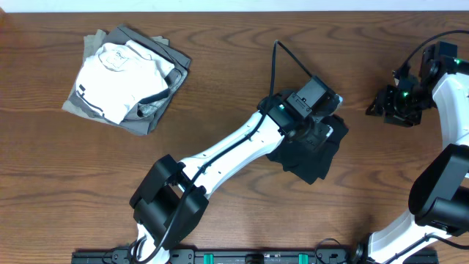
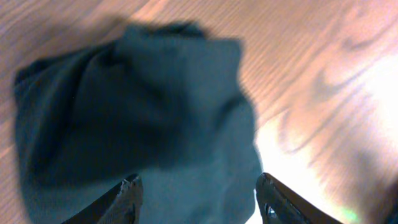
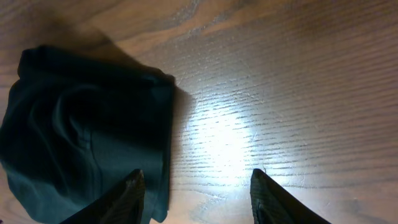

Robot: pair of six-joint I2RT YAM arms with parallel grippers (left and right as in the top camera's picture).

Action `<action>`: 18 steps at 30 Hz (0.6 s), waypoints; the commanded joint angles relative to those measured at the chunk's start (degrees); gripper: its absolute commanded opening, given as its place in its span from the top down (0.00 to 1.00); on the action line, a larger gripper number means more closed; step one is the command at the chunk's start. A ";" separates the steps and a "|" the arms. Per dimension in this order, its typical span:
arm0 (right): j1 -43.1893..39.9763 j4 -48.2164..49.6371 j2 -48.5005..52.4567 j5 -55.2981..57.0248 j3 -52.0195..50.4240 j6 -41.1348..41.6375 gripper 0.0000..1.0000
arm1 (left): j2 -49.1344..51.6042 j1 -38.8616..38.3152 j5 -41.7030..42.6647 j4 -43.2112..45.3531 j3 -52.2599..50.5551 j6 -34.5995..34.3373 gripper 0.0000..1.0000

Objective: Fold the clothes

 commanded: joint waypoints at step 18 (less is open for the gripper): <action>9.88 0.24 -1.31 -12.83 -0.09 -10.27 0.38 | 4.11 22.38 26.67 -9.16 0.52 5.73 0.18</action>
